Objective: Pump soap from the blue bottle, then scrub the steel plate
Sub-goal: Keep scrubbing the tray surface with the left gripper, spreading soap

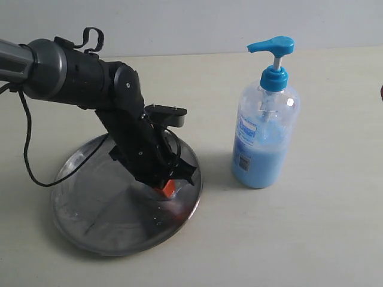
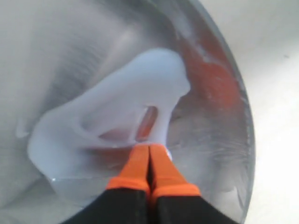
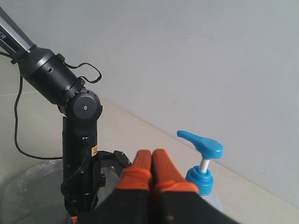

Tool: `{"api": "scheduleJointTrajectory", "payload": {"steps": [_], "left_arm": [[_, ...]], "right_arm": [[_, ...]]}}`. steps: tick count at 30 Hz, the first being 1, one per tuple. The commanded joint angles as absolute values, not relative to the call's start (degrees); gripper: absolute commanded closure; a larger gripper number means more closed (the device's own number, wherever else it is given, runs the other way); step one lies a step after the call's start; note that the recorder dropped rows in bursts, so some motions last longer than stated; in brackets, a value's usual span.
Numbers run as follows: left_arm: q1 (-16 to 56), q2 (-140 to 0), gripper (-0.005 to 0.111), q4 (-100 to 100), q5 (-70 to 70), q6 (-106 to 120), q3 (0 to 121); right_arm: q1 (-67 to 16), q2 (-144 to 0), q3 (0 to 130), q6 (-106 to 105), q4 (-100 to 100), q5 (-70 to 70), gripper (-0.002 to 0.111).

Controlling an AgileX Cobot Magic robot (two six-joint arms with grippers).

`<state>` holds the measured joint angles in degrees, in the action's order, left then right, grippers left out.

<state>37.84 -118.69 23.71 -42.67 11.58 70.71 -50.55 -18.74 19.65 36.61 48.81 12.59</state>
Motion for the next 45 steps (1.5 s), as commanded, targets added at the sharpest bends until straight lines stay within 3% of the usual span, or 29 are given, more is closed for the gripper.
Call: {"api": "scheduleJointTrajectory", "payload": {"steps": [1,11,22,45], "left_arm": [[38.25,-119.50,0.107,25.95,-41.67,13.99,70.11],[38.25,-119.63,0.107,25.81,-30.18,8.30,70.11],[38.25,-119.63,0.107,34.68,-36.95,14.85,70.11],[38.25,-119.63,0.107,6.18,-38.64,0.00,70.11]], "right_arm": [[-50.68,-18.78,19.28,36.45,49.10,11.91,0.108],[-50.68,-18.78,19.28,36.45,49.10,12.04,0.108],[-50.68,-18.78,19.28,36.45,49.10,11.52,0.108],[-50.68,-18.78,19.28,36.33,49.10,11.59,0.108]]}}
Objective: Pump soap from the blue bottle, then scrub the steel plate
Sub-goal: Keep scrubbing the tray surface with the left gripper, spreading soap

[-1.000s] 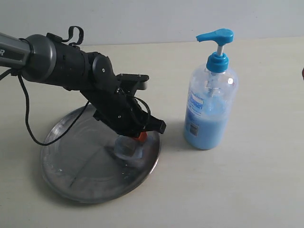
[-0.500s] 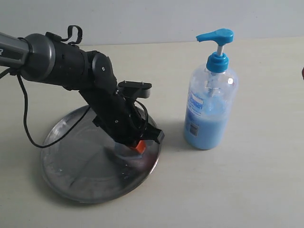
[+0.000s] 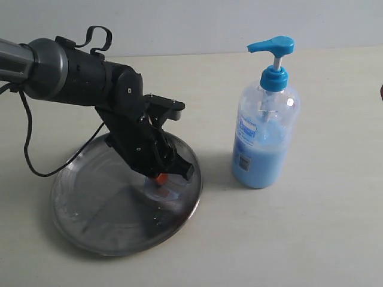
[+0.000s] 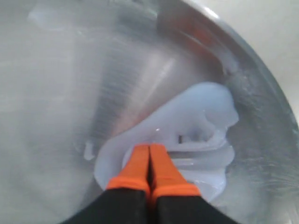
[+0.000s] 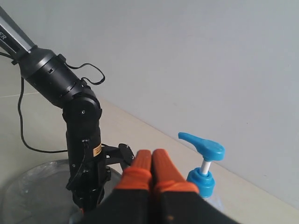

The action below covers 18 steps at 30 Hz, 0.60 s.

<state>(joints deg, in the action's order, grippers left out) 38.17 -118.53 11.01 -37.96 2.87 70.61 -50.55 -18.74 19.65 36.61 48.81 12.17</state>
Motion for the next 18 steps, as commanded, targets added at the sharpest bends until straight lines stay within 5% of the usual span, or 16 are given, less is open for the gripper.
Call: {"api": "scheduleJointTrajectory", "payload": {"steps": [1,18], "left_arm": [[38.25,-119.63,0.107,5.48,-38.64,-0.39,70.11],[38.14,-117.96,0.107,1.44,-42.85,-2.20,76.72]], "right_arm": [[-50.68,-18.78,19.28,36.33,49.10,11.59,0.108],[-50.68,-18.78,19.28,36.18,49.10,11.59,0.108]]}}
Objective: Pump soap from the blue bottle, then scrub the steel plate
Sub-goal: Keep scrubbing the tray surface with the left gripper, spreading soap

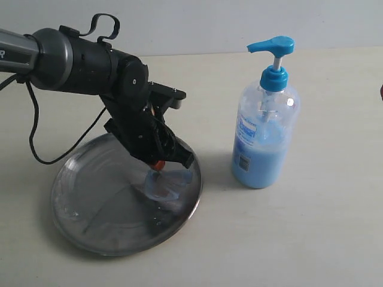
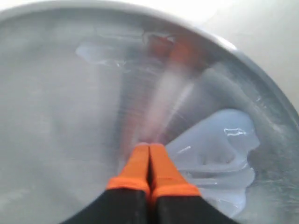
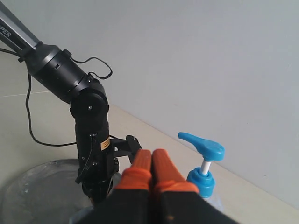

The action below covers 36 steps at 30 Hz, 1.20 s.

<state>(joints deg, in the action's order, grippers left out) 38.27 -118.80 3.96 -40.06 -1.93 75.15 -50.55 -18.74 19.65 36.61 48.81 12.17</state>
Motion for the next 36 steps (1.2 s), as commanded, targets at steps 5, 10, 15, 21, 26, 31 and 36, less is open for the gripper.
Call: {"api": "scheduleJointTrajectory", "payload": {"steps": [5,10,15,21,26,31,36], "left_arm": [[37.56,-117.96,0.107,0.00,-44.97,-2.20,76.83],[37.13,-117.96,0.107,0.40,-46.84,-2.20,76.83],[37.13,-117.96,0.107,0.87,-48.59,-2.20,76.83],[37.13,-118.06,0.107,1.30,-48.83,-2.20,76.83],[37.13,-119.05,0.107,1.57,-49.05,-3.71,76.72],[37.13,-119.38,0.107,1.57,-48.05,-4.92,76.72],[37.13,-119.72,0.107,2.05,-48.16,-5.31,76.72]], "right_arm": [[-50.68,-18.78,19.28,36.08,49.10,11.59,0.108],[-50.68,-18.78,19.28,36.08,49.10,11.59,0.108],[-50.68,-18.78,19.28,36.10,49.10,11.49,0.108],[-50.68,-18.78,19.28,36.10,49.10,11.49,0.108],[-50.68,-18.78,19.28,36.10,49.10,11.49,0.108],[-50.68,-18.78,19.28,36.10,49.10,11.49,0.108],[-50.68,-18.67,19.28,36.10,49.10,11.49,0.108]]}}
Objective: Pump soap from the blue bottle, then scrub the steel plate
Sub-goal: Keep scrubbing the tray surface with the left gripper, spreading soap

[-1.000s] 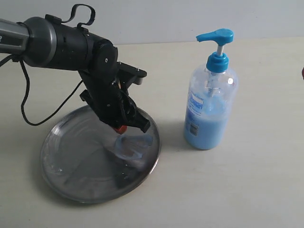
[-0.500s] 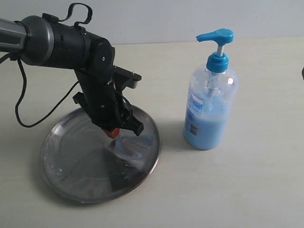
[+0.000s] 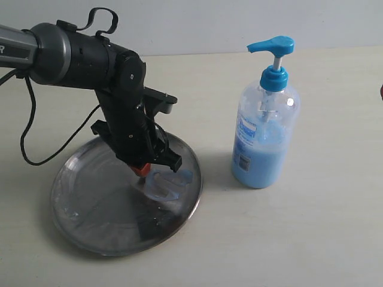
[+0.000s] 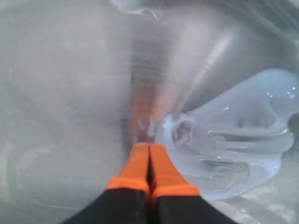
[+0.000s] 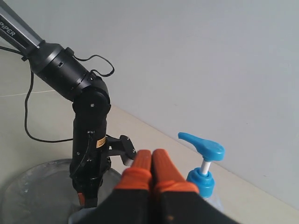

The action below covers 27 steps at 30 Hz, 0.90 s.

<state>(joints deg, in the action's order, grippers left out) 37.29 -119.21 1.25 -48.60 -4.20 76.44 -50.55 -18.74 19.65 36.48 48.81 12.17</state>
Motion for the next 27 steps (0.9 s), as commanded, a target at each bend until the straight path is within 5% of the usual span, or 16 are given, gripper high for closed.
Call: {"api": "scheduleJointTrajectory", "payload": {"steps": [1,27], "left_arm": [[37.13,-120.01,0.107,2.66,-48.16,-5.33,76.72],[40.75,-121.91,0.107,21.54,-41.51,4.25,76.72]], "right_arm": [[-50.68,-18.67,19.28,36.10,49.10,11.49,0.108],[-50.68,-18.67,19.28,36.10,49.10,11.21,0.108]]}}
